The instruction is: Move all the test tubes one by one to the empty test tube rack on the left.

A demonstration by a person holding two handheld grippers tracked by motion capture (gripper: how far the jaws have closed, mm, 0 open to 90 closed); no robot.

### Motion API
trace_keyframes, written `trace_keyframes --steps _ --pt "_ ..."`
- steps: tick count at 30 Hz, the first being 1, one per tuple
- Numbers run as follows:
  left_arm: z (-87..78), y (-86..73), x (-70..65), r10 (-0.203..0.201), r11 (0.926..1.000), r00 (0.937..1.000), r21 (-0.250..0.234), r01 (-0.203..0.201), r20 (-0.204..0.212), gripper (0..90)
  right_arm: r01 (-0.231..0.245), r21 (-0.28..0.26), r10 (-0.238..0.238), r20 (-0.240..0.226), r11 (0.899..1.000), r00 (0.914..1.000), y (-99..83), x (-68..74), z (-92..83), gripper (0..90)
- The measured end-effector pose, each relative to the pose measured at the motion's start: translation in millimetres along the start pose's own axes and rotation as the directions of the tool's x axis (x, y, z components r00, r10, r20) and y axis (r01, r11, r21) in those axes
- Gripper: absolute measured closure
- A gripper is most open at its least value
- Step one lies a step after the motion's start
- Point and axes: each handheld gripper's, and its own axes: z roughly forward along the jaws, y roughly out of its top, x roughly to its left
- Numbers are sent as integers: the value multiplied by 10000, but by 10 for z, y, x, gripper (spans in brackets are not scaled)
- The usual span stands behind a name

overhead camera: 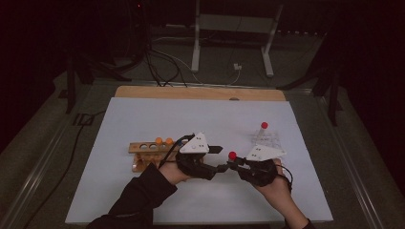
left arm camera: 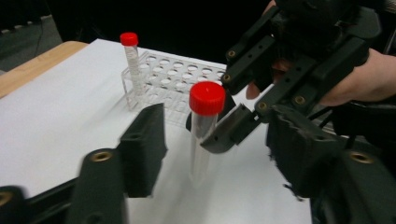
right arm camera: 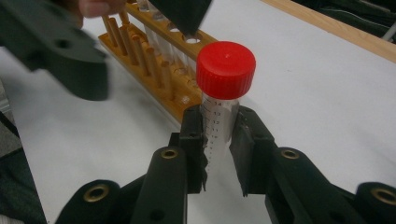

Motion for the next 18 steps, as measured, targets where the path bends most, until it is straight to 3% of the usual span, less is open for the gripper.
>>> trace_keyframes --steps 10,18 --pt "134 56 -42 508 9987 9984 -38 -510 -257 593 86 27 -85 -194 10000 9998 1 44 21 749" --pt "190 72 -29 630 9980 9977 21 -629 -233 707 124 1 -124 -201 9999 9997 1 41 17 749"
